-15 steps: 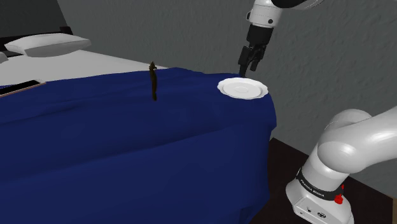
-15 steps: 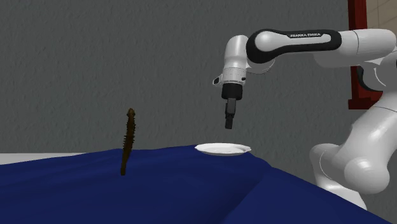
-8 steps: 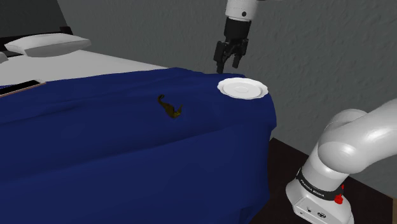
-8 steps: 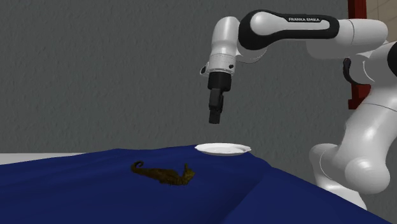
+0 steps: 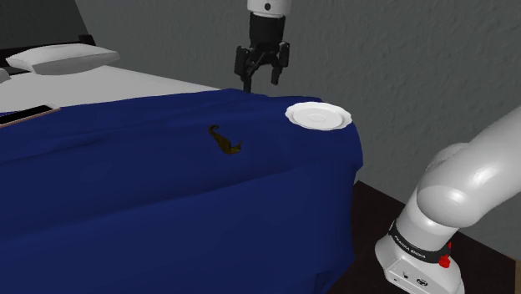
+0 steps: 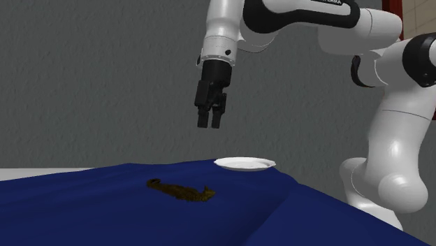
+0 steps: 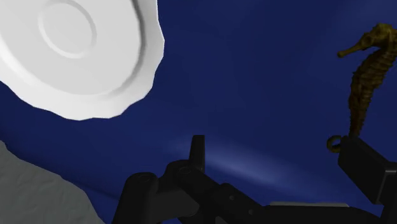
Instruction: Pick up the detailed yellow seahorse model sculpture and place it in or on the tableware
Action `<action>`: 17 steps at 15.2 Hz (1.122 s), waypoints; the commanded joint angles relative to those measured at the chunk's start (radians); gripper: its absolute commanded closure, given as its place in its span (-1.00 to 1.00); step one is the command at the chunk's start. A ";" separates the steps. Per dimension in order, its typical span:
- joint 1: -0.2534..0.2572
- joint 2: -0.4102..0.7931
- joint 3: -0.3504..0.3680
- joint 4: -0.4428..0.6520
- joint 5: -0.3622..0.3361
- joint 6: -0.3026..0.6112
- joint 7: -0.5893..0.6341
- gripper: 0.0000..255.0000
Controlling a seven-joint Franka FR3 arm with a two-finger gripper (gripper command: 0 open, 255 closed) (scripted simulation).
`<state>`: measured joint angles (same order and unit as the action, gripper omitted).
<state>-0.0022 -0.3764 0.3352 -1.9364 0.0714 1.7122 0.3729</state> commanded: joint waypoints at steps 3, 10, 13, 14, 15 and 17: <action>-0.003 0.141 0.087 0.161 -0.058 -0.026 0.142 -1.00; 0.064 0.483 0.221 0.564 -0.265 -0.154 0.404 -1.00; 0.103 0.560 0.229 0.651 -0.318 -0.182 0.449 -1.00; 0.099 0.555 0.227 0.630 -0.314 -0.166 0.448 -1.00; 0.095 0.549 0.226 0.610 -0.310 -0.150 0.447 -1.00; 0.088 0.540 0.224 0.572 -0.305 -0.119 0.446 -1.00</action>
<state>0.0916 0.1753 0.5606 -1.3373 -0.2398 1.5751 0.8208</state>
